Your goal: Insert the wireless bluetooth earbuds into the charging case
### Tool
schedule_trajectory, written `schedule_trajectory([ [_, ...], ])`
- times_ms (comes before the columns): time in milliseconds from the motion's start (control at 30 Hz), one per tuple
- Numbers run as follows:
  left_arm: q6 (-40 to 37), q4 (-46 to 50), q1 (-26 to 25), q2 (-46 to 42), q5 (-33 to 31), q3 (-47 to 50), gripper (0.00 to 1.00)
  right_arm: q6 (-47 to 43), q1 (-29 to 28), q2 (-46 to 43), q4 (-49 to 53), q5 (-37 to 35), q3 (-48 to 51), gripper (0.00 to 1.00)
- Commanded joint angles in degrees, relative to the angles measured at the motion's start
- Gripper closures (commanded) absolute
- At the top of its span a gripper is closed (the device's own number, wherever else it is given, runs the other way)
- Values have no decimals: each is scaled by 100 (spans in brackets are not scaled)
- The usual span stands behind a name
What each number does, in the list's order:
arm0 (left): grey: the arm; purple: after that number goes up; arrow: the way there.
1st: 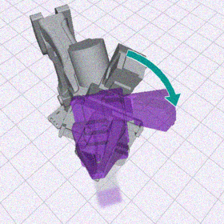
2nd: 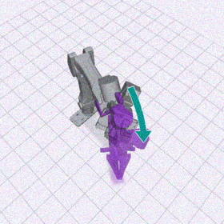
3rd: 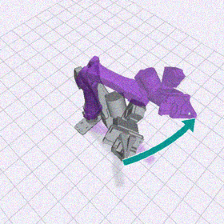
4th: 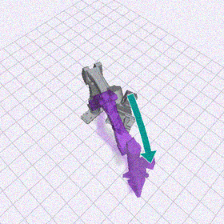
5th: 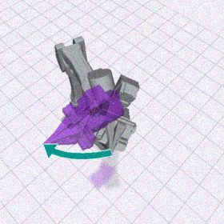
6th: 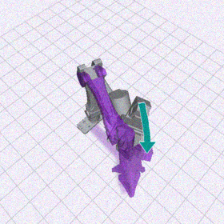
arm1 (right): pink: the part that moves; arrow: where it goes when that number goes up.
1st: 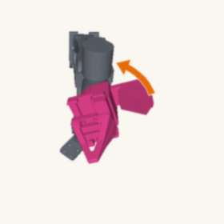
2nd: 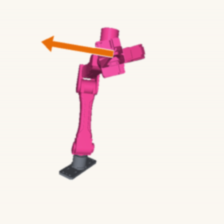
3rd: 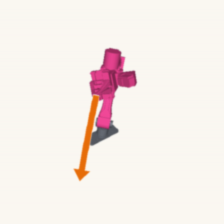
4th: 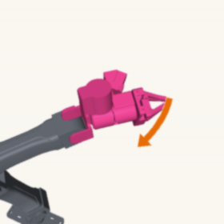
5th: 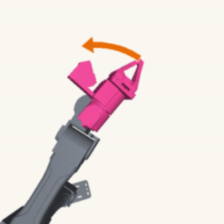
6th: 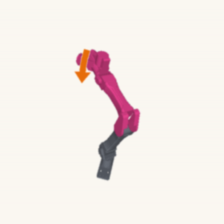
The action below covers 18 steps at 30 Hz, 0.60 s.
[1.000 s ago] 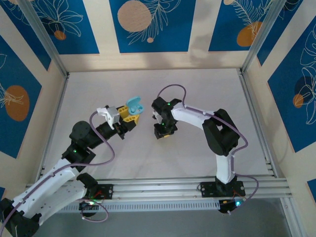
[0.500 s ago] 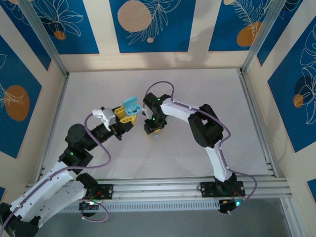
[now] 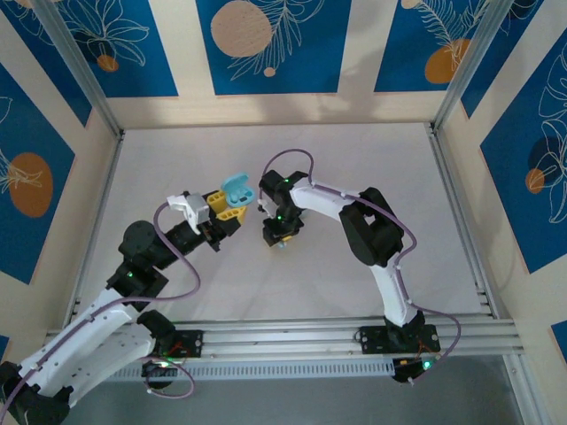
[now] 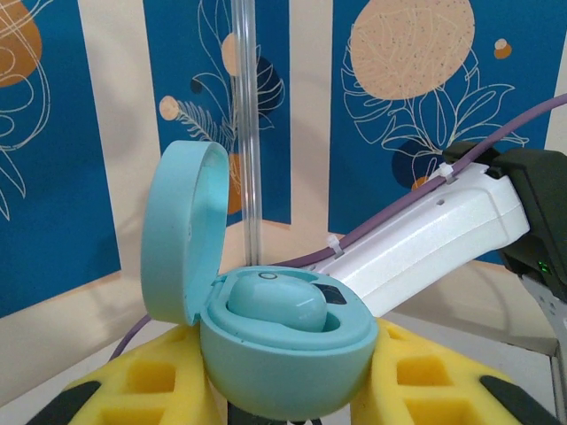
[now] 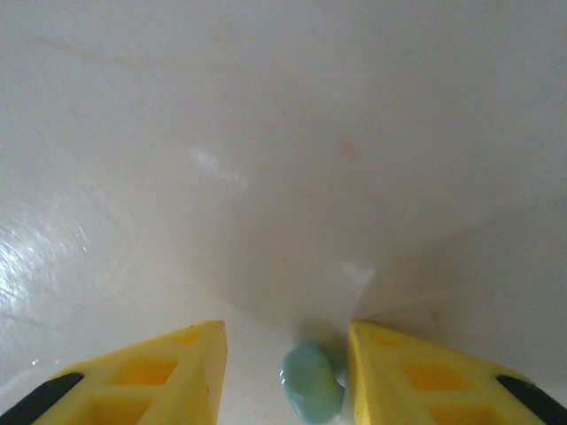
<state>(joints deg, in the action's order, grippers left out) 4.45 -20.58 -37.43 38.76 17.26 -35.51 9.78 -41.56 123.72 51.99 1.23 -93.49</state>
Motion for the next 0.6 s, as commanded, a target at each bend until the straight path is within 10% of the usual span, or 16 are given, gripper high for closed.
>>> schedule_trajectory([
  [0, 102, -227, -38, 1, -25, -4, 69, -92, -54, -278, 303, -55, 74, 59],
  [567, 106, -203, -43, -27, -42, -7, 68, 634, -67, 148, 568, -453, -279, 66],
])
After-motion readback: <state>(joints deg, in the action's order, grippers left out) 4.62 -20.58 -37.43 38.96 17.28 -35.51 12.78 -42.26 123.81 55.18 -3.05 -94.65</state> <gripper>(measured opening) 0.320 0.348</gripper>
